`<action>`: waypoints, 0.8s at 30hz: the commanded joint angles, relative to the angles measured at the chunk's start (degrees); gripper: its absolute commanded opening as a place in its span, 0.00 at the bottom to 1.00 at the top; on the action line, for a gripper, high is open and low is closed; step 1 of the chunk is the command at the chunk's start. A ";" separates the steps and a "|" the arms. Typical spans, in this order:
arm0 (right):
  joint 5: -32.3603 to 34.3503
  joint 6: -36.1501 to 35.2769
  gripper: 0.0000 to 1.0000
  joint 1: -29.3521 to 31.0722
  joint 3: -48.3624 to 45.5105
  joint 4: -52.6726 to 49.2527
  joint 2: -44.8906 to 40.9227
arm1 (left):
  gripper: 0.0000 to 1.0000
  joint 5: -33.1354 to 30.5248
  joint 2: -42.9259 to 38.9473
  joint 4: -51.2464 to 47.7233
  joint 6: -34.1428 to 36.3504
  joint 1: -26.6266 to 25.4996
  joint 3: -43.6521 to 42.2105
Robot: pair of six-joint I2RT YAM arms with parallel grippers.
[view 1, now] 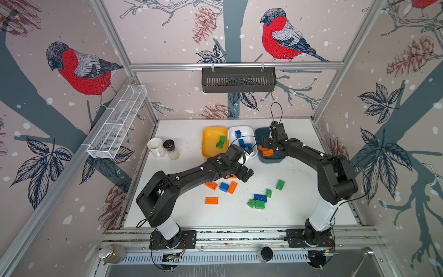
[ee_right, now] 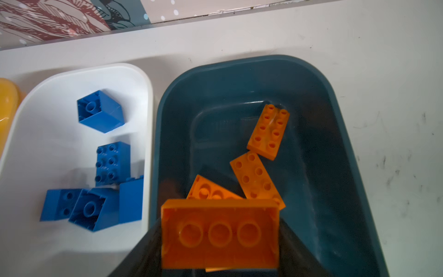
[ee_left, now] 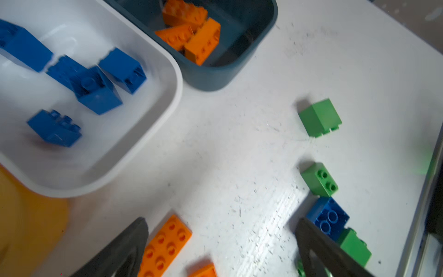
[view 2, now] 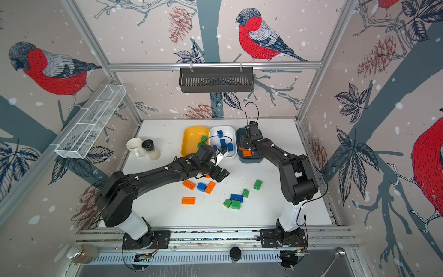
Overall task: Sort the legos into containers by color
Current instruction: 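Drop the orange brick into the teal tray while the left gripper reaches for green bricks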
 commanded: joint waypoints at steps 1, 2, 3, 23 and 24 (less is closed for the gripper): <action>1.95 1.28 0.65 0.09 3.63 -1.32 3.28 | 0.95 0.70 -1.81 -2.88 -1.08 -2.12 -1.88; 2.09 1.35 0.66 0.04 4.72 -1.15 4.43 | 0.94 1.35 -2.31 -3.35 -1.33 -2.98 -2.44; 2.43 1.53 0.67 0.09 5.57 -1.07 5.23 | 0.93 2.21 -2.72 -3.62 -1.60 -3.48 -2.97; 13.58 9.84 1.00 3.50 -18.55 7.63 -22.68 | 0.74 7.50 5.20 -11.52 -4.13 -12.69 -2.36; 13.82 9.65 0.99 3.53 -20.09 7.96 -24.41 | 0.73 6.97 5.59 -11.30 -4.40 -13.23 -2.38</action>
